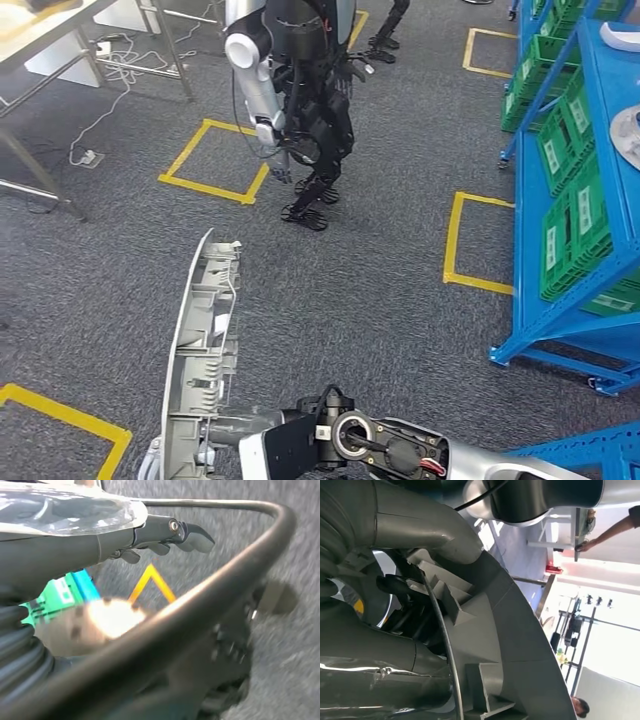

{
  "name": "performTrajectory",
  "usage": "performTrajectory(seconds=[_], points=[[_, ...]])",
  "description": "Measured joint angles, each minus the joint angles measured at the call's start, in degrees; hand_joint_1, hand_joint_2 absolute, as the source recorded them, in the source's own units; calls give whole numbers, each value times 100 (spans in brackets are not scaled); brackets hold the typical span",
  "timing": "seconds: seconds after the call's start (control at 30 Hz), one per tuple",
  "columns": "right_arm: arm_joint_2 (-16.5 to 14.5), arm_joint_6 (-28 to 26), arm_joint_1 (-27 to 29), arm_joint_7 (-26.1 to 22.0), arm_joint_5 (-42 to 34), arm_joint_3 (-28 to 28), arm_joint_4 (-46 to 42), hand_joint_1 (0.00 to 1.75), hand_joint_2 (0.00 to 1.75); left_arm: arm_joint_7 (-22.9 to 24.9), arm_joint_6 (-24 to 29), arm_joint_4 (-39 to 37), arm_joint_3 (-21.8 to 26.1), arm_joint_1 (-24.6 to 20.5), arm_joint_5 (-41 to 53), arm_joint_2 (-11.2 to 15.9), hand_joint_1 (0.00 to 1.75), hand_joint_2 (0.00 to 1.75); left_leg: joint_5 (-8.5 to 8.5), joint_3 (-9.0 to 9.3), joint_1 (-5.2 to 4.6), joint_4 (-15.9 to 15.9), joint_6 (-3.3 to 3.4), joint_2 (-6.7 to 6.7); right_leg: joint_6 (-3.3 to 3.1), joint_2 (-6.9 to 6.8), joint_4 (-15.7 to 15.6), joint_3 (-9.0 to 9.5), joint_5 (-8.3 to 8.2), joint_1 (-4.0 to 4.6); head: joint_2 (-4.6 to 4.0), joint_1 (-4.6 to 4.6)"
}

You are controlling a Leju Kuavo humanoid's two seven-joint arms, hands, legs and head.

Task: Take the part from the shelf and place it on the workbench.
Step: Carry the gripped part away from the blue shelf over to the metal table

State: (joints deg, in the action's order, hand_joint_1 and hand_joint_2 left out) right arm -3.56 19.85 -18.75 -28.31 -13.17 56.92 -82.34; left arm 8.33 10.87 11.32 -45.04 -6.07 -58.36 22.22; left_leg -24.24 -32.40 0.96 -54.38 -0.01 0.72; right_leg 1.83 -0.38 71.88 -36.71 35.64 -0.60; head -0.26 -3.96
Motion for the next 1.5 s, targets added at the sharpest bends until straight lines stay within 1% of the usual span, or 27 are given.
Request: performTrajectory(seconds=[0.03,0.07,0.13,0.2,0.23,0.3,0.37,0.47,0.53,0.57,0.63,0.7,0.8,0.87,0.9,0.97,1.0,1.03,1.07,1.1,1.17,1.2,1.27,1.33,1.4,1.47,1.5], points=[[2,-1,5,1,-1,1,0,175,175,0,-1,0,-13,1,0,-1,0,175,-1,3,1,-3,0,50,-1,6,95,-50,-28,-1,0,-5],[3,-1,8,1,-1,1,0,175,175,0,-1,0,-26,1,0,-2,0,175,-2,11,5,-6,-1,105,-7,16,-56,14,-173,-4,0,-10],[5,-1,6,1,-1,1,0,175,175,0,-1,0,-46,0,0,-3,0,175,-8,28,16,-11,-20,219,-29,134,-848,374,-603,-20,0,-25],[6,-1,3,1,-1,0,0,175,175,0,-1,0,-57,-9,1,-3,0,175,-3,6,11,-28,-74,317,-53,312,-1480,660,-814,-37,0,-23],[7,-1,2,1,-2,0,0,175,175,0,-1,0,-62,-8,3,0,0,175,13,-21,9,-28,-114,359,-70,364,-1587,710,-815,-33,0,-13],[6,1,1,2,-4,1,0,175,175,0,-2,0,-68,7,7,17,0,175,58,-62,19,-1,-198,428,-135,309,-1641,739,-834,-28,0,12],[5,0,0,2,-5,1,-1,175,175,0,-5,0,-73,20,9,28,0,175,-34,-140,19,-134,-255,300,-219,206,-1717,767,-889,-46,0,60],[8,-3,-2,3,-5,0,-3,175,175,0,-10,0,-75,4,10,23,0,175,-544,-640,17,-1160,-307,25,-276,20,-1766,769,-917,-34,0,149],[12,-2,3,4,-5,3,-2,175,175,0,-15,0,-76,10,11,19,0,175,-666,-886,24,-1648,-338,-10,-278,-94,-1766,758,-912,-26,0,152],[13,-2,3,4,-5,5,-2,175,175,0,-15,0,-77,14,11,19,0,175,-567,-845,32,-1566,-351,-24,-272,-141,-1763,757,-907,-30,0,152],[12,-3,2,3,-5,8,-3,175,175,0,-17,0,-77,16,11,21,0,175,-199,-459,55,-825,-376,-139,-234,-220,-1741,763,-882,-39,0,156],[11,-2,-2,1,-7,5,-4,175,175,0,-16,-2,-80,11,16,18,0,175,8,-122,37,-170,-340,-260,-170,-271,-1701,758,-840,-17,0,156],[11,4,-4,-10,-26,3,-4,175,175,9,-27,-4,-82,17,-13,22,0,175,2,-76,-7,-46,-192,-204,-84,-337,-1694,776,-807,-3,0,92],[11,7,-7,-20,-38,3,-4,175,175,20,-40,-4,-81,17,-41,25,0,175,10,-57,1,-25,-111,-141,-21,-262,-1563,736,-687,-30,0,75],[11,10,-8,-27,-41,2,-4,175,175,23,-44,-4,-81,14,-57,24,0,175,15,-45,13,-12,-70,-113,1,-184,-1334,639,-540,-40,0,60],[14,15,-3,-39,-44,2,1,175,175,26,-49,-4,-81,4,-89,5,0,175,13,-37,9,-10,-23,-52,15,-41,-554,285,-153,-46,0,12],[16,19,4,-43,-45,2,5,175,175,26,-54,-4,-81,2,-102,-13,0,175,12,-37,4,-11,-13,-12,17,-15,-177,107,-17,-46,0,-5],[17,26,9,-46,-46,2,10,175,175,27,-61,-4,-81,2,-109,-38,0,175,10,-36,0,-13,-11,35,14,-2,32,2,15,-46,0,-14],[19,34,14,-48,-48,2,15,175,175,40,-68,-4,-81,3,-116,-69,0,175,9,-30,0,-16,-11,87,8,6,5,6,-76,-47,0,-18],[19,43,16,-49,-49,2,19,175,175,59,-73,-4,-81,3,-124,-108,0,175,6,-20,3,-19,-15,145,-3,22,-253,118,-269,-49,0,-23],[20,50,13,-50,-49,3,25,175,175,116,-84,-4,-81,3,-142,-188,0,175,0,-14,8,-29,-43,256,-29,198,-1067,474,-680,-58,0,-38],[20,50,9,-51,-49,3,28,175,175,136,-88,-3,-81,1,-145,-219,0,175,3,-33,8,-40,-68,309,-41,298,-1383,620,-780,-62,0,-37],[20,51,6,-52,-49,3,37,175,175,160,-91,-3,-80,5,-146,-255,0,175,43,-94,18,-38,-148,401,-69,399,-1598,722,-793,-47,0,-22],[16,55,5,-52,-51,3,39,175,175,175,-93,-4,-80,28,-146,-272,0,175,75,-124,38,-18,-227,453,-125,306,-1661,754,-825,-49,0,-18],[9,55,1,-54,-64,1,40,175,175,192,-109,-3,-81,40,-149,-304,0,175,-76,-242,29,-249,-269,295,-195,192,-1753,797,-875,-76,0,41],[7,51,-1,-55,-78,-4,44,175,175,201,-122,-2,-81,35,-152,-348,0,175,-428,-593,23,-954,-297,75,-231,69,-1793,813,-894,-72,0,119],[8,49,-1,-55,-81,-5,50,175,175,201,-122,-2,-81,36,-153,-367,0,175,-577,-794,29,-1350,-314,28,-237,3,-1793,810,-892,-64,0,137]])
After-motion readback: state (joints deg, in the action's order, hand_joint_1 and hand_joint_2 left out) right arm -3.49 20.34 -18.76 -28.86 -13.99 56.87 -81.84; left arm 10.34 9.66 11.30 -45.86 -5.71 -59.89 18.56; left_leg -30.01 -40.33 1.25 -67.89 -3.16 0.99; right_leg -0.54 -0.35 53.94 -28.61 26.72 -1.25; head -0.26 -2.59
